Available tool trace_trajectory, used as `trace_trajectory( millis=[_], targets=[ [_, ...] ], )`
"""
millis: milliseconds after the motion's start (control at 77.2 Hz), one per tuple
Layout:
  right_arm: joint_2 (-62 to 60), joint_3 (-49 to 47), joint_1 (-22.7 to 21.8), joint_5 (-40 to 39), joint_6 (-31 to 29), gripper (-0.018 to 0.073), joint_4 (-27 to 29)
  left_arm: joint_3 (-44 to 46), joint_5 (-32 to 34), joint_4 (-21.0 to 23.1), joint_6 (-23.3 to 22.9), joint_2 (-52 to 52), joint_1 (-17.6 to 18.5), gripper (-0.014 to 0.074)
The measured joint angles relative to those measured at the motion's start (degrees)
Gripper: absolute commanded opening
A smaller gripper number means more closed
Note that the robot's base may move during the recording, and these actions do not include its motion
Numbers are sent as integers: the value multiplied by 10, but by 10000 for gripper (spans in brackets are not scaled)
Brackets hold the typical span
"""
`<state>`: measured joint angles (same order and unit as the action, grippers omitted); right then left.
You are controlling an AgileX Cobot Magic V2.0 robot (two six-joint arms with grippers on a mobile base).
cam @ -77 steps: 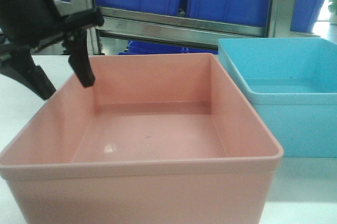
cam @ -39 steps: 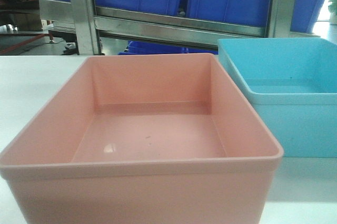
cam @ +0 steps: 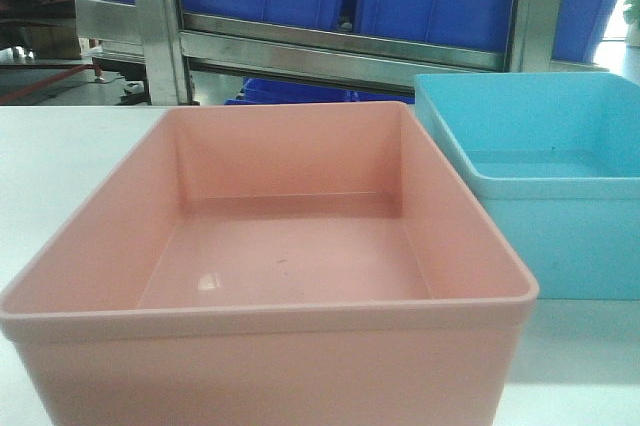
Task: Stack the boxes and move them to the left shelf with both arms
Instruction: 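Release the pink bin and lower the right gripper onto the blue bin rim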
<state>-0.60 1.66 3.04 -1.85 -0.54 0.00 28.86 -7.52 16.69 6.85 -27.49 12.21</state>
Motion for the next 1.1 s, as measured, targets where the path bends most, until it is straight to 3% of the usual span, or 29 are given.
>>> trace_trajectory(
  millis=[246,609,751,932,1101],
  targets=[
    [0,0,0,0,0,56,0,-6,-40,0,0,49,0,353],
    [0,0,0,0,0,56,0,-6,-42,0,0,49,0,353],
    [7,-30,0,85,5,56,6,-6,-42,0,0,49,0,353],
    [137,-139,0,181,5,56,7,-6,-42,0,0,49,0,353],
    [287,-211,0,169,5,56,11,-6,-42,0,0,49,0,353]
  ],
)
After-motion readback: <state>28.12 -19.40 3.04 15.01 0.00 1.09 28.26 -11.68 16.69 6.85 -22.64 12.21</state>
